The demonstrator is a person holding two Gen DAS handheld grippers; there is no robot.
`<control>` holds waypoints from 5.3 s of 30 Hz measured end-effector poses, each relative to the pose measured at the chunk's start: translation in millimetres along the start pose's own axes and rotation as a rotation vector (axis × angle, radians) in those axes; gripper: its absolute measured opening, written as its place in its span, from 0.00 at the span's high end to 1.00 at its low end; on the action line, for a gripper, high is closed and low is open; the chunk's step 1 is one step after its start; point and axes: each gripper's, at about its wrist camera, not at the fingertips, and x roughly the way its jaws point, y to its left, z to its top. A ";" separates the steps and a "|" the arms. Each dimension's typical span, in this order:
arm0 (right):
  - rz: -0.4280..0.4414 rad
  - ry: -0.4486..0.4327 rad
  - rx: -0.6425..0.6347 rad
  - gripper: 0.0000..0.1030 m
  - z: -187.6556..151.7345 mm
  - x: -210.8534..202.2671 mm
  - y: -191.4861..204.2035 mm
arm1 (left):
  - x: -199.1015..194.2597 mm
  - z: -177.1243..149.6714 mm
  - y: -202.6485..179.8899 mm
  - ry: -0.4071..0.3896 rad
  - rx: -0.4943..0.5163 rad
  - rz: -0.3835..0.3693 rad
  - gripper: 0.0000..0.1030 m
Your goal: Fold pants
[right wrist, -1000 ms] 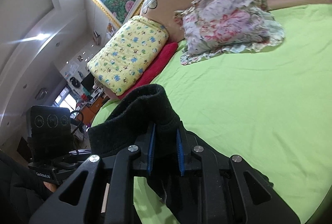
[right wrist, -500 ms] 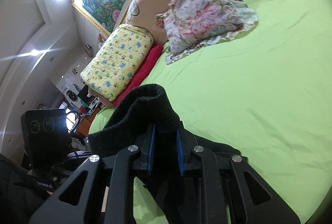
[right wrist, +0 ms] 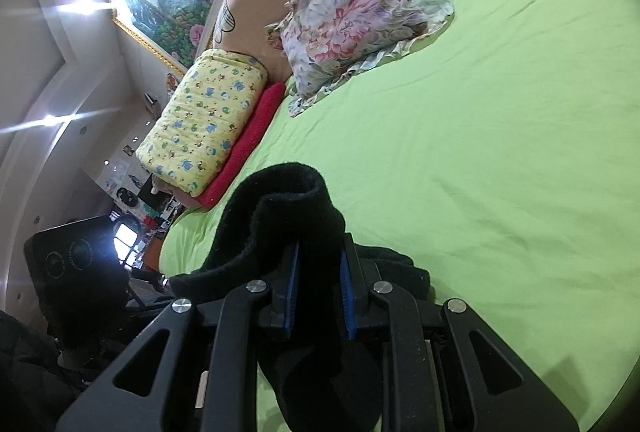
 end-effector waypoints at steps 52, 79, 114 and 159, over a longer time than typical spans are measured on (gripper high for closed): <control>-0.471 -0.138 0.039 0.15 -20.2 -18.1 83.3 | -103.8 -25.5 135.9 -0.152 -0.353 0.043 0.25; -0.596 -0.071 0.095 0.15 -46.3 -2.4 50.9 | -60.7 -28.9 163.9 -0.022 -0.417 0.079 0.22; -0.317 -0.100 0.173 0.41 -66.2 -6.9 28.3 | -14.2 -13.0 148.5 0.046 -0.282 0.208 0.50; -0.224 -0.079 -0.015 0.52 1.6 66.1 111.2 | -122.6 11.3 210.6 -0.158 -0.363 0.263 0.69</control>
